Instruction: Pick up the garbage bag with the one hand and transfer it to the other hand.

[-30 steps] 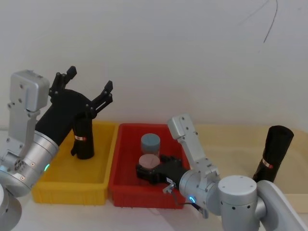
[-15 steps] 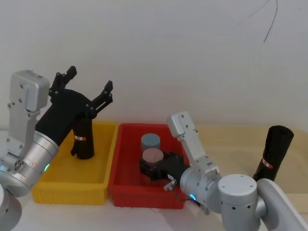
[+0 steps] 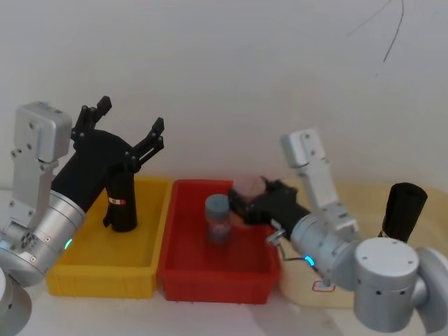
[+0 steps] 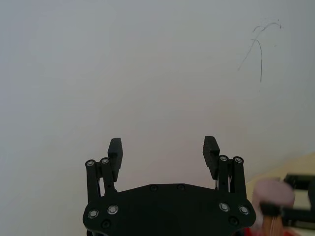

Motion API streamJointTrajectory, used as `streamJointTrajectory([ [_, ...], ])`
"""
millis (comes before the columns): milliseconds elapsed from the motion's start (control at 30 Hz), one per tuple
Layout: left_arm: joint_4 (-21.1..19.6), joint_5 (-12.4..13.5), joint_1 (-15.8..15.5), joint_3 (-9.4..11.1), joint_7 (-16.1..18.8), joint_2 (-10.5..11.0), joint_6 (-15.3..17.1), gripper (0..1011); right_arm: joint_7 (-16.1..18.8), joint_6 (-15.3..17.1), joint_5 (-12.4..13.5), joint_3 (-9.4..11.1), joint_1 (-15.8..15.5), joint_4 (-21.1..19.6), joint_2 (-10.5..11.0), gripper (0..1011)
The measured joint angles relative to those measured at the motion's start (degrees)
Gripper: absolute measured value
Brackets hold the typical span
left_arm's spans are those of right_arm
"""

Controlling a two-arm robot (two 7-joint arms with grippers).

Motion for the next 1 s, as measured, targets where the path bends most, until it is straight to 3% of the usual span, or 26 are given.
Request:
streamJointTrajectory([
  [300, 0.0, 0.0, 0.0, 0.0, 0.0, 0.0, 0.0, 1001, -2.58, -0.98, 0.23, 3.97, -1.05, -3.84, 0.97, 660],
  [533, 0.0, 0.0, 0.0, 0.0, 0.0, 0.0, 0.0, 1001, -4.66, -0.99, -0.33, 6.45, -2.02, -4.42, 1.69, 661],
  [1000, 0.0, 0.0, 0.0, 0.0, 0.0, 0.0, 0.0, 1001, -6.91, 0.53, -1.94, 8.59, -2.68, 0.6, 2.19, 660],
])
